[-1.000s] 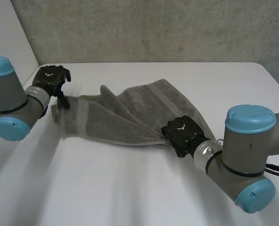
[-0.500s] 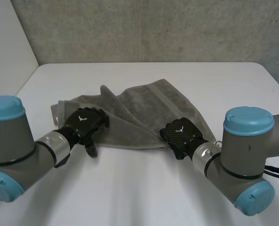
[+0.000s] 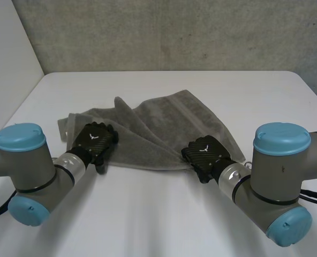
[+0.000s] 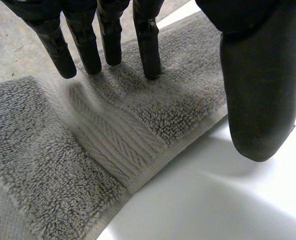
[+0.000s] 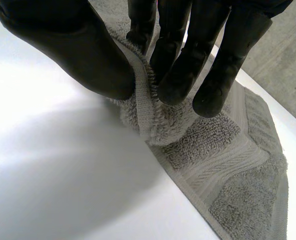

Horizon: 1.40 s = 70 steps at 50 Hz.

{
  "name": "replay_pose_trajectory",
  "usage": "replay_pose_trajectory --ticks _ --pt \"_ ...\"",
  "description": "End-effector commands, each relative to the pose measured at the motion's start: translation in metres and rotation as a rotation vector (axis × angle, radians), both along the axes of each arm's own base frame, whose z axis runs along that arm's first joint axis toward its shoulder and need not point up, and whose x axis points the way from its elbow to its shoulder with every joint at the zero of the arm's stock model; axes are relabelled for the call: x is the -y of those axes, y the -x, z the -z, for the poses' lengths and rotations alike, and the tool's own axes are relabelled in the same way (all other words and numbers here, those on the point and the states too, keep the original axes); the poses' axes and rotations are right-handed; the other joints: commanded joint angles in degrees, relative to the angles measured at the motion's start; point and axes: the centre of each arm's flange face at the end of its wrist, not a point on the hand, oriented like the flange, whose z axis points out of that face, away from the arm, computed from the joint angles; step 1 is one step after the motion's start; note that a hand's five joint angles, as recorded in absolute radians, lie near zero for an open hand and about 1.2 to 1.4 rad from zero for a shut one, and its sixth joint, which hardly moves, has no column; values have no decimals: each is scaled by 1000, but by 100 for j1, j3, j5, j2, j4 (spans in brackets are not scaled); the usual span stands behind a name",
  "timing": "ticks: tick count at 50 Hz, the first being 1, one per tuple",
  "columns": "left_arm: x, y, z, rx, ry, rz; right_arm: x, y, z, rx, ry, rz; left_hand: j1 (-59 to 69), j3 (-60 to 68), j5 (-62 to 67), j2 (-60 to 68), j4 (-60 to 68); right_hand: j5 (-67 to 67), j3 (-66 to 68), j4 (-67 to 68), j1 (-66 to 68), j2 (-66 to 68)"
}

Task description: Fold the towel.

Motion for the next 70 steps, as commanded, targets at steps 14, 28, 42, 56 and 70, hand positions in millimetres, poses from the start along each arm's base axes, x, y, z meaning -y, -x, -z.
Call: replay_pose_trajectory --ticks 14,28,42,56,70 --pt "25 11 1 -15 45 0 -2 1 4 -11 -8 -4 159 136 55 160 138 294 330 314 403 400" --pt "35 16 13 -12 39 5 -2 1 5 -14 -11 -4 394 372 290 395 373 294 330 314 403 400" --pt "35 24 15 -22 39 22 -2 1 6 -16 -13 -3 4556 4534 4452 4557 4535 294 330 314 403 400" --pt "32 28 9 -31 50 33 -2 1 9 -21 -19 -4 5188 5166 5084 5189 5167 294 330 314 403 400" --pt "31 25 -20 -45 95 26 3 1 -7 0 20 9 6229 6206 6125 6230 6208 294 330 314 403 400"
